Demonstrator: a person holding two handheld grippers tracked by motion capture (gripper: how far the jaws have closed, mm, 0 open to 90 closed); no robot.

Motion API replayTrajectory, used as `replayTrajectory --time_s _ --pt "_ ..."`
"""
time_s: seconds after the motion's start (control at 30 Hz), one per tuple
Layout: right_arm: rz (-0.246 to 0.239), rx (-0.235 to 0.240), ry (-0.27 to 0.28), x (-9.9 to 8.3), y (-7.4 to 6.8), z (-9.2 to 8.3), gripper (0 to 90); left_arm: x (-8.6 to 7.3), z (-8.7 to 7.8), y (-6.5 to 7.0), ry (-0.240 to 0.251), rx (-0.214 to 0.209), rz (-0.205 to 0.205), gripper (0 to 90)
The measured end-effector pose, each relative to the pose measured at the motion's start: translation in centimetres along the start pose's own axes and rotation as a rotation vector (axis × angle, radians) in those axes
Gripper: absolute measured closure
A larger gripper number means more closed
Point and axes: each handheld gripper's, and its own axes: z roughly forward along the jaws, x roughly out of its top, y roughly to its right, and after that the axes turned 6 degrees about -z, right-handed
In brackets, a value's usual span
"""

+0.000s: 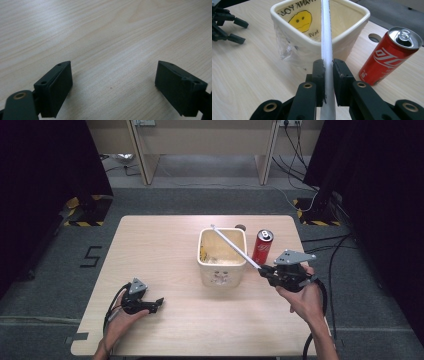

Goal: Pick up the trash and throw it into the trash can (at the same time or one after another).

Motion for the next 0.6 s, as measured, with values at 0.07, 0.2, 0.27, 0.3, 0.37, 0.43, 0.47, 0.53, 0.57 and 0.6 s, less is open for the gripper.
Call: replayTrajectory --time_s 0.07,0.2,0.27,0.3,0.37,0.43,0.47,0.53,0.57,0.6 --pt "-0.002 0.003 -0.004 0.0 -0.1 0.0 80.3 0.0 0.0 0.0 0.0 0.0 0.0 13.7" --pt "-0.011 0.014 -0.017 0.3 -0.3 0.3 80.3 0.0 0.0 0.0 0.003 0.0 -0.004 13.7" --pt "-0.013 0.021 -0.02 0.5 -0.4 0.5 80.3 0.0 0.0 0.0 0.003 0.0 -0.004 13.7" --pt "-0.019 0.022 -0.021 0.6 -0.5 0.5 80.3 0.0 0.0 0.0 0.003 0.0 -0.004 13.7" --pt "-0.025 0.027 -0.024 0.9 -0.6 0.8 80.2 0.0 0.0 0.0 0.003 0.0 -0.004 13.7" --pt "-0.03 0.03 -0.031 1.1 -0.7 1.0 80.3 0.0 0.0 0.0 0.003 0.0 -0.004 13.7" --pt "-0.032 0.034 -0.037 1.3 -0.8 1.1 80.2 0.0 0.0 0.0 0.003 0.0 -0.004 13.7" --pt "-0.032 0.035 -0.037 1.4 -0.8 1.2 80.2 0.0 0.0 0.0 0.002 0.0 -0.002 13.7" --pt "-0.034 0.035 -0.042 1.4 -0.8 1.2 80.2 0.0 0.0 0.0 0.003 0.0 -0.003 13.7" --pt "-0.032 0.036 -0.046 1.4 -0.8 1.2 80.2 0.0 0.0 0.0 0.003 0.0 -0.003 13.8"
